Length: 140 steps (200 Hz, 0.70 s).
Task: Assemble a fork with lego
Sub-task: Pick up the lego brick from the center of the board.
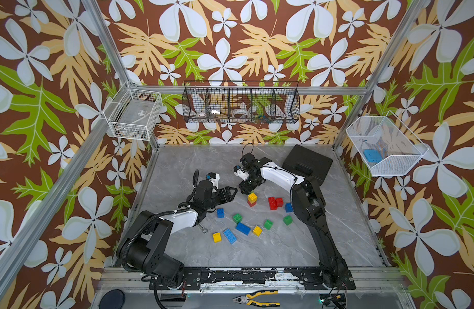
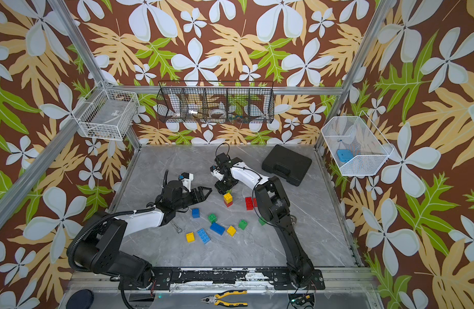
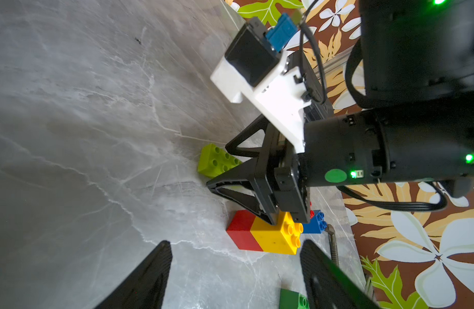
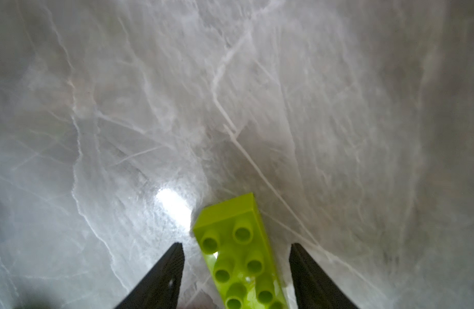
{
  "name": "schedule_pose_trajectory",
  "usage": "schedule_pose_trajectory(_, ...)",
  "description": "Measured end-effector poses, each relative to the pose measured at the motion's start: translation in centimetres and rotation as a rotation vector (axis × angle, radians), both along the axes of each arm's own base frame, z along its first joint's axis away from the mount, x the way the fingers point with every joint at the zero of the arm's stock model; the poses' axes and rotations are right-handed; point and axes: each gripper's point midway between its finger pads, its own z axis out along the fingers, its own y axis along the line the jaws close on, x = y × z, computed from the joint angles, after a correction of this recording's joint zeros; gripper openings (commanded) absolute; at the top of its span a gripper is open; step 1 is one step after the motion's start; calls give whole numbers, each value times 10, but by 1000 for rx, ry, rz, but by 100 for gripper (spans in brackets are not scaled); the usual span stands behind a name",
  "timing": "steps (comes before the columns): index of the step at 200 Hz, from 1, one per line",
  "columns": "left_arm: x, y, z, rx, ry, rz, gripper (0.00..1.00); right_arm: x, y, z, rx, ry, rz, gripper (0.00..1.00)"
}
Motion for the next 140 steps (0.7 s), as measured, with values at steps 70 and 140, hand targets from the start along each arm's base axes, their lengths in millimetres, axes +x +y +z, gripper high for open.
schedule_pose_trajectory(70,-2,-4,-2,-4,7,-18,73,1,-9,-5,-27,9,-47,39)
schedule_pose_trajectory(140,14,-30,10,22,-21,-71,73,13,-37,0,10,32,-249,29)
